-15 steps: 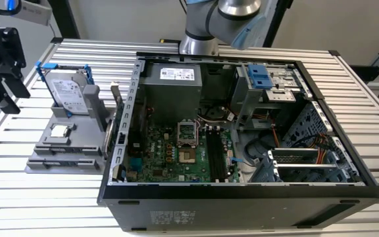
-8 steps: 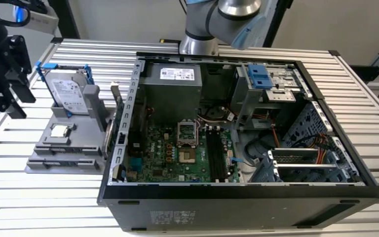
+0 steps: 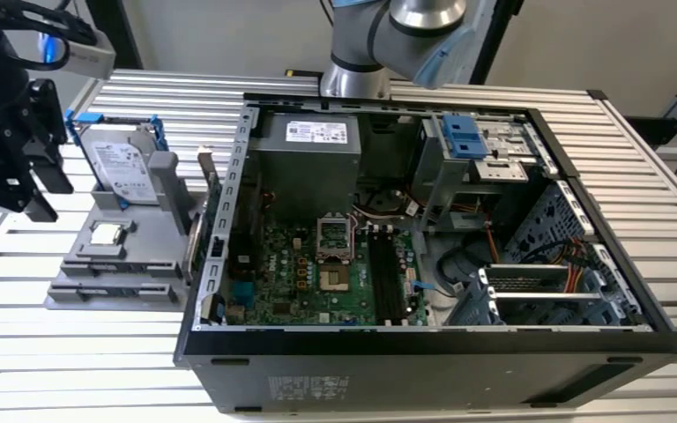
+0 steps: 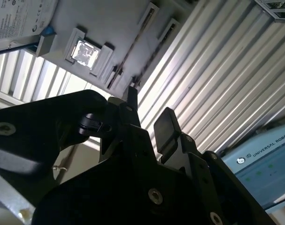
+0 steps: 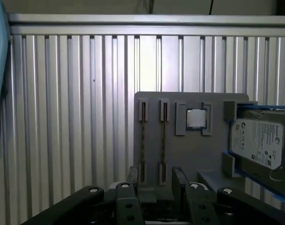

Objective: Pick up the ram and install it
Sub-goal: 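Pick up the ram and move it above insertion slot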

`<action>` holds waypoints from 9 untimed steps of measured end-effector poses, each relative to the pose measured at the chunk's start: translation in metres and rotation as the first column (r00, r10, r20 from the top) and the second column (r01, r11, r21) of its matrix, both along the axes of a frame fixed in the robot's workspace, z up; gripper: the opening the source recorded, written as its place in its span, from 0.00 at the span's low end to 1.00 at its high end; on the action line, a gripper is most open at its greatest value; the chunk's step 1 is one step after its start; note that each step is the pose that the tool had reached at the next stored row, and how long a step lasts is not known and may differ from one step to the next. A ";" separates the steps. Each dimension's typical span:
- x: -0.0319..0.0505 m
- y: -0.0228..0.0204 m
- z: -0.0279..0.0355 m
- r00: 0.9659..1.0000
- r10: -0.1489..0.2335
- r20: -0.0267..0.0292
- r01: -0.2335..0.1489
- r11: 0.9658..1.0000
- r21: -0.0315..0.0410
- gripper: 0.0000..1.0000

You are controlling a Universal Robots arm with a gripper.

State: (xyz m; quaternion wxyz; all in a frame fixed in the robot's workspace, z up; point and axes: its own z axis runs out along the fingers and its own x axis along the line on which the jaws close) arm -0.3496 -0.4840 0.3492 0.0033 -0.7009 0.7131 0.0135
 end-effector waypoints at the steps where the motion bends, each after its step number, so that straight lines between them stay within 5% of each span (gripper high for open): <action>1: 0.0004 0.0000 -0.0018 1.000 0.000 0.000 0.000 1.000 0.000 1.00; 9: 0.0016 0.0002 -0.0147 1.000 0.000 -0.002 0.000 1.000 -0.001 1.00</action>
